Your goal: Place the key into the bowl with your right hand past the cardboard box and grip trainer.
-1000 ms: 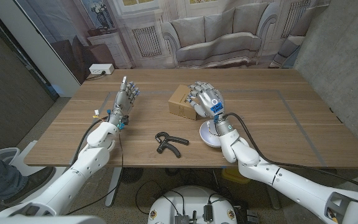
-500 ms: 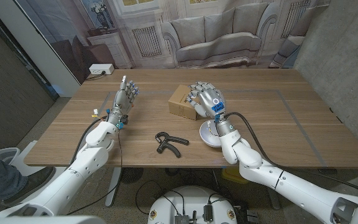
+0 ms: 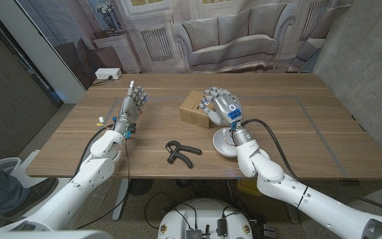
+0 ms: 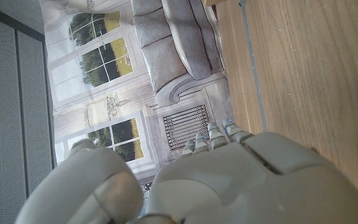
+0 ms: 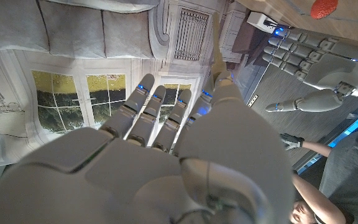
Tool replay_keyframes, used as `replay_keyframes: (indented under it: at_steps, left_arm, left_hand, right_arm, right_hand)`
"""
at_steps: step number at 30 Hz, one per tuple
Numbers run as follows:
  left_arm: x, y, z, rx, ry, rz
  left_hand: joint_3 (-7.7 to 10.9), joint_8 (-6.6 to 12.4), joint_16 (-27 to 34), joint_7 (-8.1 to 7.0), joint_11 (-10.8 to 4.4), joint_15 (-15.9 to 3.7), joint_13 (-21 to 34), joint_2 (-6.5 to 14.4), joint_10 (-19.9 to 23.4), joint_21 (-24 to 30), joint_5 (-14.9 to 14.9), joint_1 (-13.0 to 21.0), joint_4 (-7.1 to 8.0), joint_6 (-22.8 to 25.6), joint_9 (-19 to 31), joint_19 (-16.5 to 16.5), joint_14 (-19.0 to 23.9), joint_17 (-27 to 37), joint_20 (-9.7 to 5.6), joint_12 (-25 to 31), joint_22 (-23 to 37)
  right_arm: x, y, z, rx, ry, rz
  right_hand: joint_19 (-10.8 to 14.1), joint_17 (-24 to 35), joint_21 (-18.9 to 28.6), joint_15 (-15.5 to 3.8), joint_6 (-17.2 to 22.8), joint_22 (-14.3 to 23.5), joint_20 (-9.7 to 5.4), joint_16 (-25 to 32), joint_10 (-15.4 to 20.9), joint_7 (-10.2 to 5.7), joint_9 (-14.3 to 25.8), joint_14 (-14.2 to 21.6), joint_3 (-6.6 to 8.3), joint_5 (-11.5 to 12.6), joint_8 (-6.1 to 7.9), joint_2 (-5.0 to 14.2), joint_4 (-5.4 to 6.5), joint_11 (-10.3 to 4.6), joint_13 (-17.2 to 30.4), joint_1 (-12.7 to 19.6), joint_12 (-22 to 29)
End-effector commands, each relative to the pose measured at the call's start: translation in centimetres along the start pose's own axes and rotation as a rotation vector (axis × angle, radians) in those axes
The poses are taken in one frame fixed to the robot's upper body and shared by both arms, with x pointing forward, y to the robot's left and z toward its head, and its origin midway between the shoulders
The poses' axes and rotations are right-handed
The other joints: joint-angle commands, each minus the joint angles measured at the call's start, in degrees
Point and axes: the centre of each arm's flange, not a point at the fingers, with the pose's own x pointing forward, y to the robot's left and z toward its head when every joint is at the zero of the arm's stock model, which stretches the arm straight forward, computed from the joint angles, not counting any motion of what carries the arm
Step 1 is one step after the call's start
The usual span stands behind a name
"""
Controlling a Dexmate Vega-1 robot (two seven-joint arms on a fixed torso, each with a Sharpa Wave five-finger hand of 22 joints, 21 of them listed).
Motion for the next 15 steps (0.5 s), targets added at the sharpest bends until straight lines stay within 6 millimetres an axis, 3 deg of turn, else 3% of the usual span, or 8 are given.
replay_keyframes:
  at_steps: [1,15]
  left_arm:
    - [-0.1,0.1,0.2,0.001,-0.003,0.008]
    - [0.6,-0.2,0.5,0.005,0.002,0.006]
  left_hand:
    - [-0.13,0.15,0.0,-0.08,-0.19,-0.18,0.1,0.1,0.3,0.1,-0.1,0.0,0.06,0.3,0.2,-0.1,0.2,0.1,0.05,0.1,0.3]
    - [-0.24,0.20,0.1,-0.01,-0.22,-0.14,0.1,0.2,0.5,0.1,-0.1,0.2,-0.01,0.5,0.2,0.0,0.4,0.1,-0.04,0.1,0.3]
  right_arm:
    - [-0.5,-1.5,0.1,0.034,0.016,0.001]
    - [-0.8,-2.8,-0.6,0.060,0.044,0.024]
  right_hand:
    - [0.7,0.1,0.3,-8.78,0.1,0.2,-6.84,-0.3,0.0,-0.25,0.1,0.0,-0.26,0.0,0.17,0.26,-0.16,-0.14,0.2,0.2,-0.2]
    - [0.7,0.1,0.2,-8.77,0.1,0.1,-6.94,-0.4,0.1,-0.23,0.2,-0.2,-0.50,-0.1,-0.08,0.27,-0.19,-0.04,0.2,0.2,-0.4]
